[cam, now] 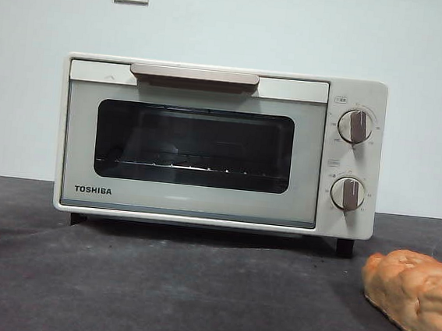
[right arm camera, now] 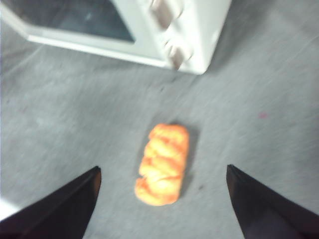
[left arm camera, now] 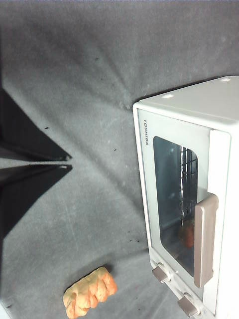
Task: The left arm flap open the oven, the right arm pick bread and place it into oven, the left arm flap close the oven
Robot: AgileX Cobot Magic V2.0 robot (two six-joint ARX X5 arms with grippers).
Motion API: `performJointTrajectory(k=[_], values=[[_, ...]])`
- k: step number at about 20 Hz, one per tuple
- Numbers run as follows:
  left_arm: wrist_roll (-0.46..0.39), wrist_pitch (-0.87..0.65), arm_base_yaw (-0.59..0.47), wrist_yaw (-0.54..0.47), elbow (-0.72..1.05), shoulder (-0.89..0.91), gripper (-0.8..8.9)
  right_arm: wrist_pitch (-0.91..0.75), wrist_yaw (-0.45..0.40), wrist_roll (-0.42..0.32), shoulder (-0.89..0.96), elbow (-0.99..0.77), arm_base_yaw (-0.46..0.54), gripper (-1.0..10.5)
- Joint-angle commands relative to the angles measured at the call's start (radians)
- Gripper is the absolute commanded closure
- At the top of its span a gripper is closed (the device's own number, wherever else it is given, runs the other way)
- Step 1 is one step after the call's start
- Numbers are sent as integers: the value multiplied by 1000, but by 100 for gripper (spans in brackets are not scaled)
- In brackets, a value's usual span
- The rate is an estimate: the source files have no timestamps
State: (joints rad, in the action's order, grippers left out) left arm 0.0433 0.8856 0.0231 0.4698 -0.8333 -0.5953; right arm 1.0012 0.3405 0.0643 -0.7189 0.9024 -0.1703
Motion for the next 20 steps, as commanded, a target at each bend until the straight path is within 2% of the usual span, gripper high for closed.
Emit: performJointTrajectory(k=[1,4,11,17,20], values=[[-9,-11,2,3,-24,-5,796,-30,1,70,-48,7,-50,545],[-9,-11,2,3,-24,-5,796,-134,-15,143,-109,-46,-135,545],[-9,-11,2,3,-24,-5,796,-383,-211,299,-229,-261,-336,545],[-9,-11,2,3,-24,-5,796,-491,-331,351,-316,-360,-434,545],[-9,-11,2,3,-24,-5,796,-513,-350,356,-371,-363,-453,545]])
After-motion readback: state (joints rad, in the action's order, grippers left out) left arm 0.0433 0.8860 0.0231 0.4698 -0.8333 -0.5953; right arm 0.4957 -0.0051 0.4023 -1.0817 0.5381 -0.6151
